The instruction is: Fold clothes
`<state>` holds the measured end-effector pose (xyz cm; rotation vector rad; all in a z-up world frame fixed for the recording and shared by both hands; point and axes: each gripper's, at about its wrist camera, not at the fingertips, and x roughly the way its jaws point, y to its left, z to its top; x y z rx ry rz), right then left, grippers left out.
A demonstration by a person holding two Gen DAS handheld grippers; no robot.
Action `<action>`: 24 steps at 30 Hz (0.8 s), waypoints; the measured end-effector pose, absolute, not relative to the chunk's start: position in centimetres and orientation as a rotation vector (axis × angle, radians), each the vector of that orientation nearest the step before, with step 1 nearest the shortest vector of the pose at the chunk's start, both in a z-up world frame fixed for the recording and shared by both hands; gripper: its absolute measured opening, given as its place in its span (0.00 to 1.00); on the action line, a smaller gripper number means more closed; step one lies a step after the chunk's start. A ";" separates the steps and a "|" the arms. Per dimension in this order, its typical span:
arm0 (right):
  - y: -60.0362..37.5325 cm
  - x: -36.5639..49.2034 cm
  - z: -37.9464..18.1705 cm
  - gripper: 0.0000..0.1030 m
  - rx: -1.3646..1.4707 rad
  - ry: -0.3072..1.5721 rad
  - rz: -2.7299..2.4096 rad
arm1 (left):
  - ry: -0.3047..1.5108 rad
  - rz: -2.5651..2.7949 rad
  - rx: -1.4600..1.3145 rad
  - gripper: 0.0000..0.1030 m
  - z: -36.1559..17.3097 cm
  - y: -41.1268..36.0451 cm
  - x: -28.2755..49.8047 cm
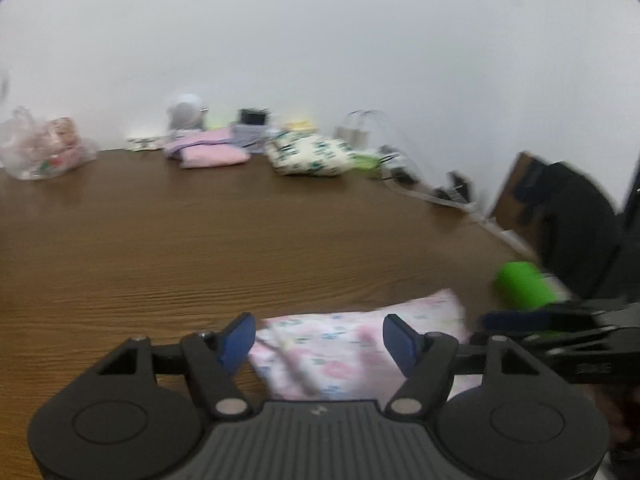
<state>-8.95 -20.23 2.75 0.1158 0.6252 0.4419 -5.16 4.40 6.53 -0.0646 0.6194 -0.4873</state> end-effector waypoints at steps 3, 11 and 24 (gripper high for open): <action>-20.5 -8.5 2.3 0.44 0.163 0.657 0.471 | 0.676 -0.535 -0.069 0.30 5.9 2.7 -4.5; -21.8 -8.2 1.7 0.03 0.251 0.713 0.530 | 0.737 -0.363 -0.029 0.00 3.8 1.8 -2.5; -24.8 -8.9 2.6 0.74 0.318 0.693 0.444 | 0.770 -0.410 -0.239 0.70 5.7 5.1 -5.0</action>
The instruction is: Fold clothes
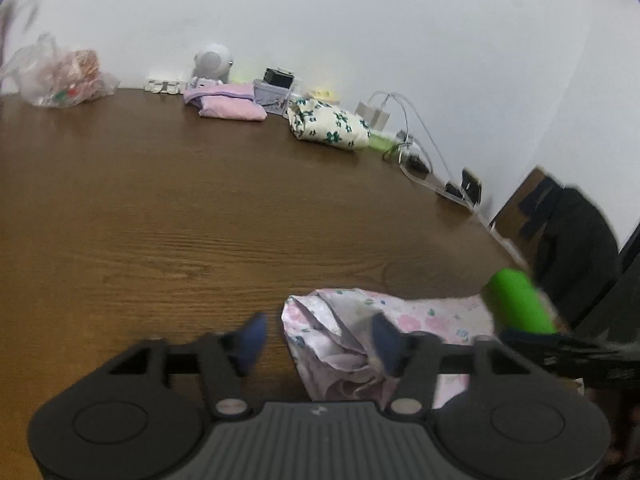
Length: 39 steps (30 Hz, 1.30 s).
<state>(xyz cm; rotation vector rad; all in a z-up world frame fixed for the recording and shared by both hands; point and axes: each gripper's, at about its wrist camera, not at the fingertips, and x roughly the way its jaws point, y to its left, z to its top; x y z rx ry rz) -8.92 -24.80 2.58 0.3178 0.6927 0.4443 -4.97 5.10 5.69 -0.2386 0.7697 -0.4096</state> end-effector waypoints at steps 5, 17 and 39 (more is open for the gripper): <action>-23.7 -6.3 0.9 0.52 0.355 0.767 0.418 | 0.811 -0.426 -0.335 0.22 5.1 5.8 -4.9; -24.8 -5.0 1.6 0.82 0.344 0.807 0.390 | 0.886 -0.441 -0.392 0.88 4.4 4.7 -5.2; -25.2 -2.0 9.3 0.10 0.442 0.682 0.611 | 0.633 -0.655 -0.436 0.10 12.3 4.5 0.0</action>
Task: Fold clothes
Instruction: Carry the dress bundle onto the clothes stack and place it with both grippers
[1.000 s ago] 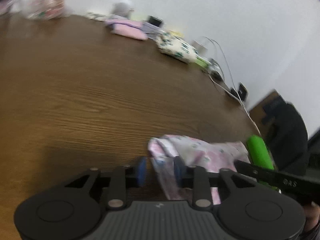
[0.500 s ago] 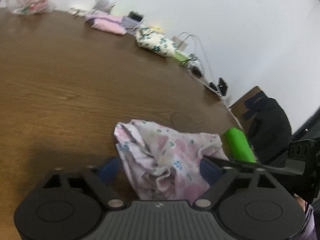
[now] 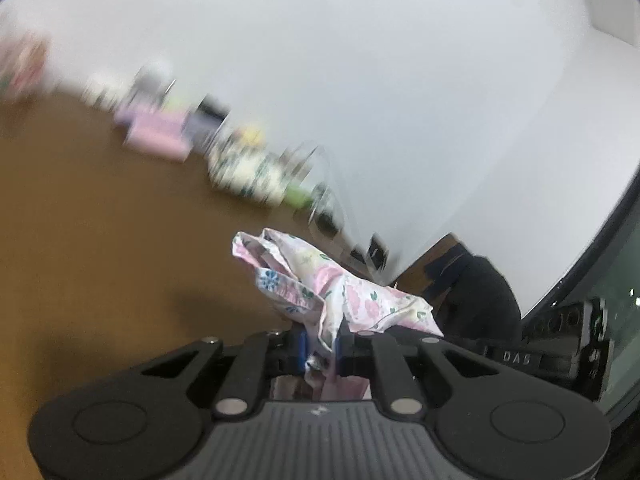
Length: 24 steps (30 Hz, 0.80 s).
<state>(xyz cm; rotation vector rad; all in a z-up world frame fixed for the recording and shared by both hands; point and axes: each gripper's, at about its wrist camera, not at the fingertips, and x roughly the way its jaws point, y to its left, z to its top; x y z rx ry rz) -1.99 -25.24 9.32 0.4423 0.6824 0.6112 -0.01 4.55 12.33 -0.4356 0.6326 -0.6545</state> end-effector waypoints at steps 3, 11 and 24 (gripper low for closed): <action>-26.0 1.1 13.5 0.10 0.405 0.642 0.617 | 0.567 -0.678 -0.405 0.11 15.9 3.6 2.8; -27.6 16.7 21.8 0.10 0.301 0.608 0.540 | 0.585 -0.680 -0.453 0.11 19.6 -0.6 20.5; -28.5 40.3 12.3 0.11 0.294 0.785 0.337 | 0.787 -0.563 -0.532 0.12 6.9 -4.1 42.4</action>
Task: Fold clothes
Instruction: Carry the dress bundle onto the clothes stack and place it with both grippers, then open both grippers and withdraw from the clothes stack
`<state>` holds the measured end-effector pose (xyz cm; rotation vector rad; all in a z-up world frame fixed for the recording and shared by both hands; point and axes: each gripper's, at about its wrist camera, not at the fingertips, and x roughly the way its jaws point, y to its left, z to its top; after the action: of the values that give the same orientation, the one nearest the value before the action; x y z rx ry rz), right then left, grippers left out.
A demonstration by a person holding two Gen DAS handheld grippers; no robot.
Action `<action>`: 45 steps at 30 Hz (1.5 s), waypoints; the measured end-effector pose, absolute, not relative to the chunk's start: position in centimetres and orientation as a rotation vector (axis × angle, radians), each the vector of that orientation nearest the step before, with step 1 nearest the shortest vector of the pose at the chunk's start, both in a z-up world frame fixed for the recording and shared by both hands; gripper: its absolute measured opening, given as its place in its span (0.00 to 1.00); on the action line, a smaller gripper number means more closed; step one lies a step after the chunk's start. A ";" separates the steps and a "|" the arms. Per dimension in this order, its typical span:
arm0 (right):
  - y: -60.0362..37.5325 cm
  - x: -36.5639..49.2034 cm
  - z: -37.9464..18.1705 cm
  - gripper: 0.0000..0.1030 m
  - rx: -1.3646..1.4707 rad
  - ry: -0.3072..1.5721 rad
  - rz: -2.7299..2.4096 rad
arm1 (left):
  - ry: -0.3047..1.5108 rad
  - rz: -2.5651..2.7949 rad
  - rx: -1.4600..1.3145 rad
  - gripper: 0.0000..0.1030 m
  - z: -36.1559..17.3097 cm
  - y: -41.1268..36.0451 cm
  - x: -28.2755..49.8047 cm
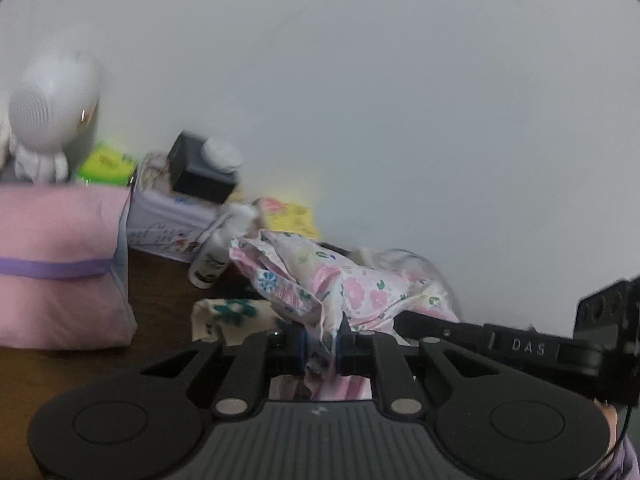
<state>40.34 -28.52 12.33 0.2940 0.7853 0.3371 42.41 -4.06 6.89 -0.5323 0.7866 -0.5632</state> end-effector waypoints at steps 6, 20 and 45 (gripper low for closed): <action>-28.8 43.8 7.2 0.53 0.263 0.799 0.238 | 0.779 -0.468 -0.549 0.68 3.1 -2.7 44.4; -25.2 40.7 8.9 0.08 -0.004 0.558 0.202 | 0.637 -0.396 -0.196 0.20 6.1 -8.3 42.4; -25.6 -0.9 11.0 0.67 0.299 0.610 0.339 | 0.587 -0.237 -0.180 0.80 6.2 2.7 -0.5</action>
<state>-0.91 -25.58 11.02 0.2989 0.6098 0.3392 -0.50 2.74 6.25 -0.1799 0.5873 -0.2373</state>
